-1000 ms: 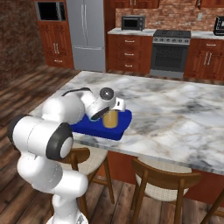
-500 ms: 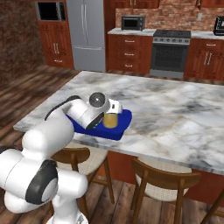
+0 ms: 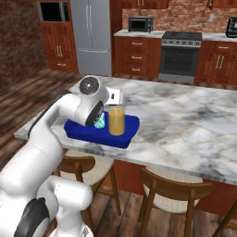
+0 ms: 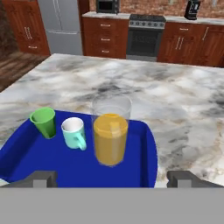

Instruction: There is a tray on the dining counter. Grab the cup, mug, and pitcher and place them on the tray. The pitcher may be placed next to the tray if it cannot fit the tray.

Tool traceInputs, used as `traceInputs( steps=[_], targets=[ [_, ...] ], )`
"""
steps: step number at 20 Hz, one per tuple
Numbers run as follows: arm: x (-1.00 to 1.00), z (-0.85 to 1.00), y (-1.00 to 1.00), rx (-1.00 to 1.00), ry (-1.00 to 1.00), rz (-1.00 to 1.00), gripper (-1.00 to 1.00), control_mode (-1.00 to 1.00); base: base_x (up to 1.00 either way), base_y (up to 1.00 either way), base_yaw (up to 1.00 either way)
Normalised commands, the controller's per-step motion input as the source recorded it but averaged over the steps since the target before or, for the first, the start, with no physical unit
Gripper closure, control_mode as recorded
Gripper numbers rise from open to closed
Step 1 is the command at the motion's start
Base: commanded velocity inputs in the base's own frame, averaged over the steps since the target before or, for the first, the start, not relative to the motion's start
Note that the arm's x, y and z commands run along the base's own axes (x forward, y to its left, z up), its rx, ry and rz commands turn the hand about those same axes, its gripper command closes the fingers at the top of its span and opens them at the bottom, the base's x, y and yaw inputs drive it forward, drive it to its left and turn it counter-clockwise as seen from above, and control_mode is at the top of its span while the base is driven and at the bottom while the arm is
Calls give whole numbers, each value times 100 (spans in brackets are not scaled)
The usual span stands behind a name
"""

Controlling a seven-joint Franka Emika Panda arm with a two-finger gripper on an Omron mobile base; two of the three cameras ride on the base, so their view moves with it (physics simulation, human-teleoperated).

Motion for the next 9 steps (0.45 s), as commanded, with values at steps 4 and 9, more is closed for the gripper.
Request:
traceInputs(
  steps=[4,9],
  targets=[
    [-80,87,0,-4,0,0,-100,-100,0,0,0],
    [-98,68,0,-10,-1,0,-100,-100,0,0,0]
  ],
)
